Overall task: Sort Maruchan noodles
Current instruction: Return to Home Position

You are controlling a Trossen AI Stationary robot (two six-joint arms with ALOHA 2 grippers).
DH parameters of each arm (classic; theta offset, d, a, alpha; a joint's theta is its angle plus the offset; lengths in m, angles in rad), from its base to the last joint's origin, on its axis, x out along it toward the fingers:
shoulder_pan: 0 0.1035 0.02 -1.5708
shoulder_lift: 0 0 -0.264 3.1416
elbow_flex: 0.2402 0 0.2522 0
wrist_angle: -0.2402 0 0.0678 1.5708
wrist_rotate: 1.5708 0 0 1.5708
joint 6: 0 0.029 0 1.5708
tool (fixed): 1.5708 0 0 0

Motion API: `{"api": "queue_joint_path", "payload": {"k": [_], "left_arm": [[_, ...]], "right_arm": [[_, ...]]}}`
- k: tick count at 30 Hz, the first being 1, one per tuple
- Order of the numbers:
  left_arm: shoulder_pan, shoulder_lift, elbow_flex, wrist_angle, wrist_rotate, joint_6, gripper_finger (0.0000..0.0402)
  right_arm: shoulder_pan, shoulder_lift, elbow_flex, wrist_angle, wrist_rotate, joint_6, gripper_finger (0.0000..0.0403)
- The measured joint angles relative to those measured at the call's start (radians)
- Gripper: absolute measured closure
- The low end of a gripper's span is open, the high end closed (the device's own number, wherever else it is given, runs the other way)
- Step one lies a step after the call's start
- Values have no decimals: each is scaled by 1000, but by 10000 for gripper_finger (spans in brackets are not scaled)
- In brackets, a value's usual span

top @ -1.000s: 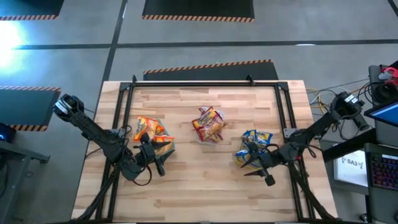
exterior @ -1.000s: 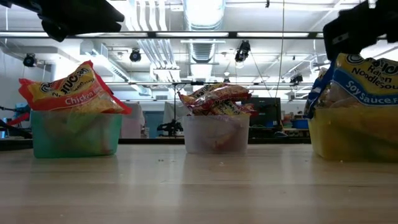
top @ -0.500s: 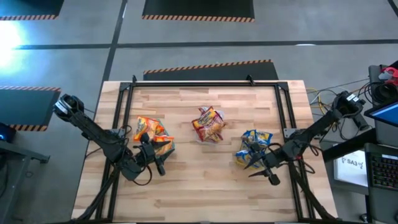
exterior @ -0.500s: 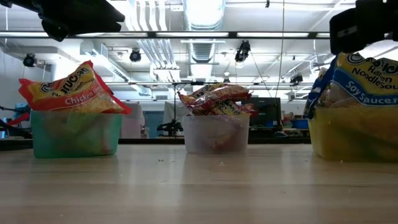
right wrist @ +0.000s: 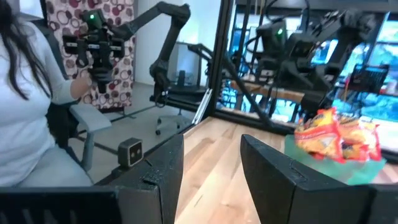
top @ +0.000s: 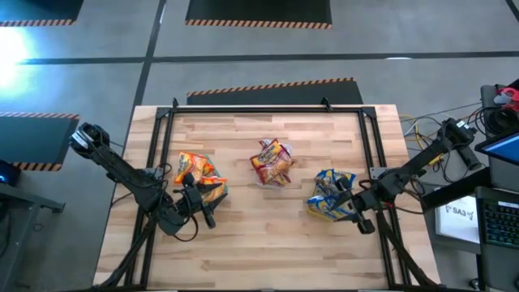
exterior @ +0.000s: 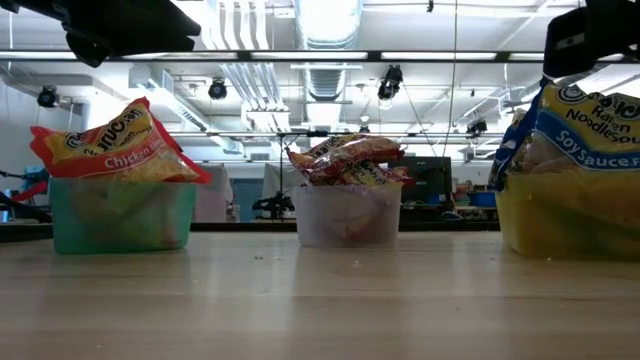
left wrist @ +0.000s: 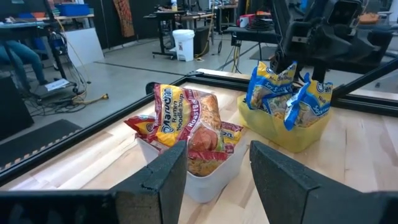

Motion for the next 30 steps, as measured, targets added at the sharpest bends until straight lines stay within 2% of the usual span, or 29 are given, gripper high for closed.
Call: {"api": "queue_joint_path", "payload": {"k": [7,12,23,30], "left_arm": [[0,0,0,0,0,-1,243],[0,0,0,0,-1,-4,243],[1,0,0,-1,-1,-15,243],[1,0,-1,-3,-1,-15,243]], "right_arm": [[0,-120,-3,-81,70,-30,252],[0,-223,5,-182,76,-43,252],[0,-420,114,-581,77,-8,252],[0,-472,79,-611,76,52,252]]}}
